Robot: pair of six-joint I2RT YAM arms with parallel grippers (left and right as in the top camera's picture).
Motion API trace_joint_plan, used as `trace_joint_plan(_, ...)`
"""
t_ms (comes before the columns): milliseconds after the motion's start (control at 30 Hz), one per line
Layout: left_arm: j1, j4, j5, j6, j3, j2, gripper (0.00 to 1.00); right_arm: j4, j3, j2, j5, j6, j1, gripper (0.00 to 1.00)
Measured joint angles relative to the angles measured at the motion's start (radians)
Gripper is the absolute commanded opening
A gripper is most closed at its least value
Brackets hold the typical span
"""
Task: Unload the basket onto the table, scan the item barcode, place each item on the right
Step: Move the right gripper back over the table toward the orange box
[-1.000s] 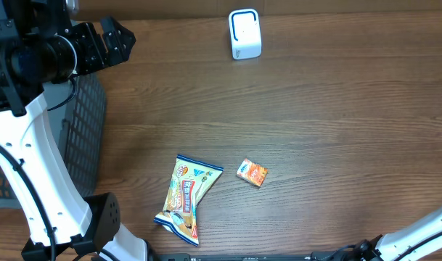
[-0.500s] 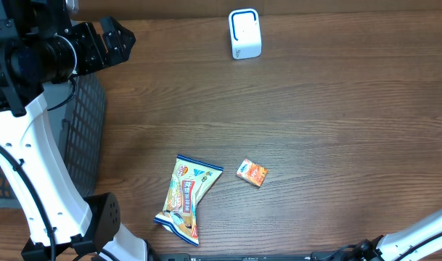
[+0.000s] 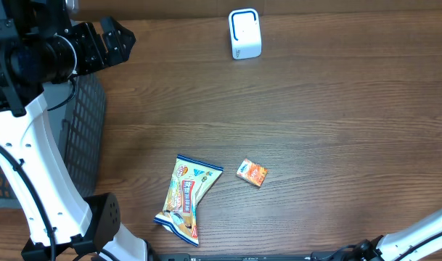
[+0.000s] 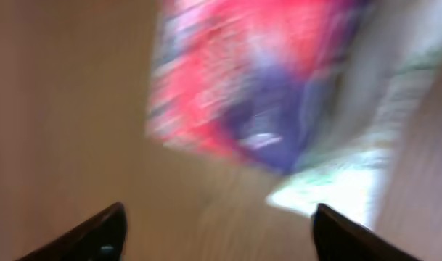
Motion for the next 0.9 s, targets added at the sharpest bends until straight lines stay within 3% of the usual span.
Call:
trace_joint_plan(133,0.000,0.000,0.000,0.000,0.000,0.000,1.00,-0.053,0.005,0.000,-0.278,-0.106,0.063,1.00)
trace_joint_plan(200,0.000,0.000,0.000,0.000,0.000,0.000,1.00,-0.103,0.005,0.000,-0.378,-0.187,0.164,1.00)
trace_joint_plan(333,0.000,0.000,0.000,0.000,0.000,0.000,1.00,-0.205,0.005,0.000,-0.438,-0.320,0.363,1.00)
trace_joint_plan(533,0.000,0.000,0.000,0.000,0.000,0.000,1.00,-0.271,0.005,0.000,-0.380,-0.434,0.708,1.00)
trace_joint_plan(900,0.000,0.000,0.000,0.000,0.000,0.000,1.00,-0.202,0.005,0.000,-0.219,-0.460,1.120,1.00)
